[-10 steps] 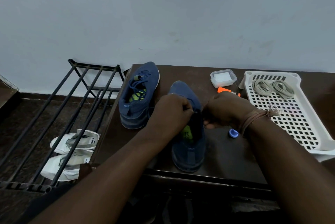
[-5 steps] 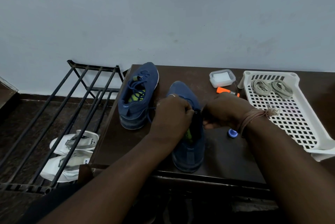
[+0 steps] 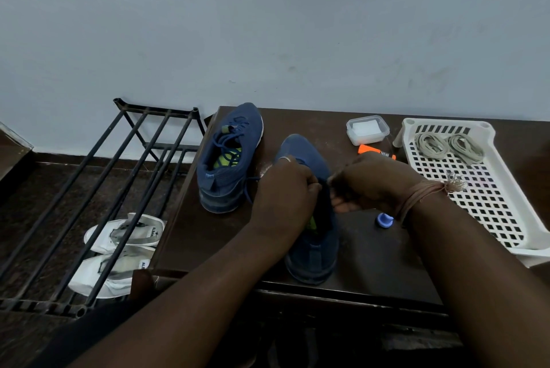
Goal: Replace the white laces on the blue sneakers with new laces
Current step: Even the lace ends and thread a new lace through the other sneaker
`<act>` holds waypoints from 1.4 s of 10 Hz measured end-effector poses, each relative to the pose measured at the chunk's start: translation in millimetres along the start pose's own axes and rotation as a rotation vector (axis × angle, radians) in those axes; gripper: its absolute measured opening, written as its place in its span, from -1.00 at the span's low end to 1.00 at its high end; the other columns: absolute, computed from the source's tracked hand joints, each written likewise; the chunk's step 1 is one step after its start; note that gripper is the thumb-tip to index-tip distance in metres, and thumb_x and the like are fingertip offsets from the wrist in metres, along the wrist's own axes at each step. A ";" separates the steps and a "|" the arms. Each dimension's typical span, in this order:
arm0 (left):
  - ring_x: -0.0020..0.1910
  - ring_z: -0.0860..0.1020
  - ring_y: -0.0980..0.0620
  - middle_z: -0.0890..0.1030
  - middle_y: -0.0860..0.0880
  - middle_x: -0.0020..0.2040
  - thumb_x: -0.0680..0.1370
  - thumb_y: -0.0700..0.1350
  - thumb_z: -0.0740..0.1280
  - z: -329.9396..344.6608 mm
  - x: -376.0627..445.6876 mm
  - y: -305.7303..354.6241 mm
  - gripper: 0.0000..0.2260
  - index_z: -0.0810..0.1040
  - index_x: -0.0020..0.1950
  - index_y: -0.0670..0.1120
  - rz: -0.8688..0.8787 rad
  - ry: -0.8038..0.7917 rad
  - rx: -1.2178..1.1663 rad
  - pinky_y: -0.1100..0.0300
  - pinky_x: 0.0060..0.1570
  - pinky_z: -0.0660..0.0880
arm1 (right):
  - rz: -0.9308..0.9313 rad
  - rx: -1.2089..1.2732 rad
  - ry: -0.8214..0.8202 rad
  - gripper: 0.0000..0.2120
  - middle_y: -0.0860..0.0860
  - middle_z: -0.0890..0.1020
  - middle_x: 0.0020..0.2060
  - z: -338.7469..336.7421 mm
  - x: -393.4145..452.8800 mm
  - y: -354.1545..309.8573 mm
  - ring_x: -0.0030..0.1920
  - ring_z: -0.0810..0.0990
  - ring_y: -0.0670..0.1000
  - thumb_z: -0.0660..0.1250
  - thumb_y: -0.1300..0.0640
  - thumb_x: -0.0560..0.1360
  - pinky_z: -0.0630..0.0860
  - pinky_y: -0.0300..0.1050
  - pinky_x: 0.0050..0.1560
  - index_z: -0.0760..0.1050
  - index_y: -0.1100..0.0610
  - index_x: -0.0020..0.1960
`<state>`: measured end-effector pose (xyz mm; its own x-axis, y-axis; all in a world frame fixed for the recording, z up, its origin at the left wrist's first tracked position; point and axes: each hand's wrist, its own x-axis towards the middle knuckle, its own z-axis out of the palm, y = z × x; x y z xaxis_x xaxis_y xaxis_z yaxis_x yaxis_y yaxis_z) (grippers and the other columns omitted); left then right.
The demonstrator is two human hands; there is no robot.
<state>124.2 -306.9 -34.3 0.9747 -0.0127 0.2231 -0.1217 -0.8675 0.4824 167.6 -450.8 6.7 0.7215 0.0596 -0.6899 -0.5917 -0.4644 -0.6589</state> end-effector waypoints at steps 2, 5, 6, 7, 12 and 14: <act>-0.12 0.59 0.02 0.65 0.02 -0.18 0.45 0.11 0.43 1.5 3.7 -4.2 -0.83 0.75 -0.15 0.06 -0.024 -0.028 -0.070 0.02 -0.05 0.56 | -0.076 -0.095 0.030 -0.85 0.20 0.59 -0.31 1.2 5.5 2.9 -0.35 0.60 0.11 0.23 0.25 0.64 0.66 0.04 -0.18 0.52 0.30 -0.02; 0.03 0.59 -0.02 0.64 -0.02 0.07 0.62 -0.23 0.20 -49.8 28.7 -28.4 -0.78 0.59 0.08 0.02 -0.445 -0.107 -0.456 0.08 0.01 0.55 | -0.541 0.556 0.710 -0.72 0.33 0.56 -0.04 -28.4 5.6 -6.6 -0.14 0.58 0.26 0.15 0.10 0.45 0.58 0.21 -0.02 0.41 0.28 0.04; 0.06 0.61 -0.05 0.62 -0.04 0.09 0.60 -0.22 0.22 -49.2 25.1 -34.6 -0.80 0.56 0.05 0.05 -0.441 -0.359 -0.354 -0.06 0.17 0.58 | -0.467 0.157 0.550 -0.80 0.15 0.60 -0.07 -15.5 8.8 -2.1 -0.16 0.59 0.18 0.19 0.12 0.48 0.58 0.06 -0.11 0.46 0.13 0.07; 0.04 0.62 0.01 0.65 0.01 0.04 0.61 -0.15 0.34 -50.8 23.4 -32.4 -0.89 0.63 0.07 0.02 -0.344 -0.513 -0.206 0.08 0.12 0.58 | -0.328 -0.510 0.181 -0.84 0.07 0.63 -0.07 -3.8 10.0 5.4 -0.10 0.57 0.04 0.27 0.11 0.59 0.42 -0.16 -0.17 0.59 0.16 0.01; -0.02 0.61 -0.16 0.65 -0.20 0.04 0.63 -0.06 0.25 -60.2 28.7 -27.1 -0.78 0.59 -0.01 -0.18 -0.387 -0.453 -0.154 -0.01 0.06 0.57 | -0.359 0.089 0.316 -0.77 0.07 0.47 -0.37 -14.2 11.0 6.7 -0.45 0.44 0.07 0.39 -0.03 0.46 0.38 -0.12 -0.34 0.41 0.08 -0.16; -0.28 0.58 0.01 0.65 -0.12 -0.24 0.55 0.12 0.44 -64.4 23.7 -33.9 -0.66 0.68 -0.15 -0.18 -0.363 -0.431 -0.171 0.18 -0.27 0.47 | -0.426 -0.626 0.060 -0.54 0.00 0.46 -0.50 -12.3 0.2 6.9 -0.41 0.45 0.02 0.39 -0.17 0.51 0.35 -0.15 -0.37 0.47 0.08 -0.44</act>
<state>139.4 -245.7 9.2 0.9435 0.0377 -0.3291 0.2402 -0.7621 0.6013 168.0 -464.8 5.7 0.8709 0.3058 -0.3848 0.0435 -0.8278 -0.5593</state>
